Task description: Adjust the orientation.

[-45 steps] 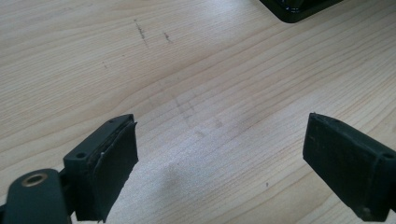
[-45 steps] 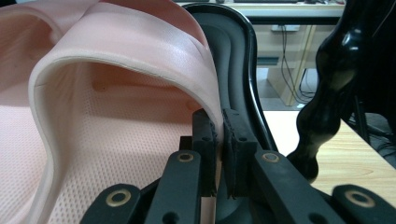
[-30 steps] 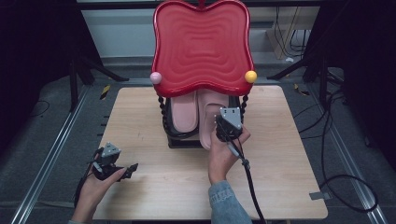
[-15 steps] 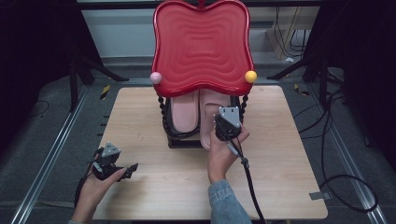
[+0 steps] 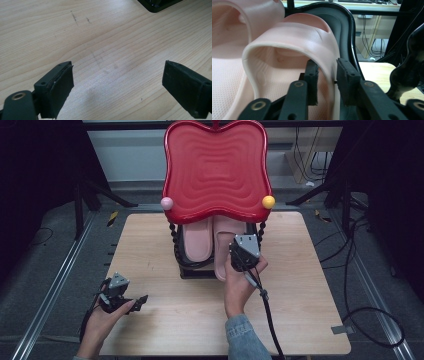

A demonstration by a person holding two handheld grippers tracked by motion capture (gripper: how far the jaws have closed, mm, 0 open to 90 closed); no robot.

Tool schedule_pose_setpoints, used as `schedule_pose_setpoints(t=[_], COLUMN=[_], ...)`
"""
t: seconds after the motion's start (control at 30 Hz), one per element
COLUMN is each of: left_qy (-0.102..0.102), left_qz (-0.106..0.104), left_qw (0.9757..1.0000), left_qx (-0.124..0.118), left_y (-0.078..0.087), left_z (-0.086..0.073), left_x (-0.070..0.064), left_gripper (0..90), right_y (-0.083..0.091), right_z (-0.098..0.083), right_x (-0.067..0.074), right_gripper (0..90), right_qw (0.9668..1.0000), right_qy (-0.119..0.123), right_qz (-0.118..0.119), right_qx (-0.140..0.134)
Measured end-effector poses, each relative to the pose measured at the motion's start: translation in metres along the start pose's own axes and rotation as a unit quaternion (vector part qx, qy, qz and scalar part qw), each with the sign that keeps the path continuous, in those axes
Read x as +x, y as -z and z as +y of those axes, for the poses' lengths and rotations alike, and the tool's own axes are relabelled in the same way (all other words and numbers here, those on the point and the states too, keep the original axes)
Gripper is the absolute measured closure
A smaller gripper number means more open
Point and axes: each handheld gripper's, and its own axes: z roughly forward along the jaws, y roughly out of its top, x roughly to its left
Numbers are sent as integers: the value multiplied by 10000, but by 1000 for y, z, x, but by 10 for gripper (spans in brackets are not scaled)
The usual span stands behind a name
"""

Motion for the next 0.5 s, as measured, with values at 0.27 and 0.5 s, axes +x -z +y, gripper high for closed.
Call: schedule_pose_setpoints(t=[0.27,0.5], left_qy=[-1,14], left_qz=[5,0], left_qw=[10000,10000], left_qx=[1,-7], left_y=[0,0], left_z=[0,0], left_x=[0,1], left_gripper=[96,96], right_y=[2,4], right_z=[1,3], right_x=[1,1], right_gripper=[616,558], right_qw=[9999,9996], right_qy=[77,81], right_qz=[135,246], right_qx=[-47,-55])
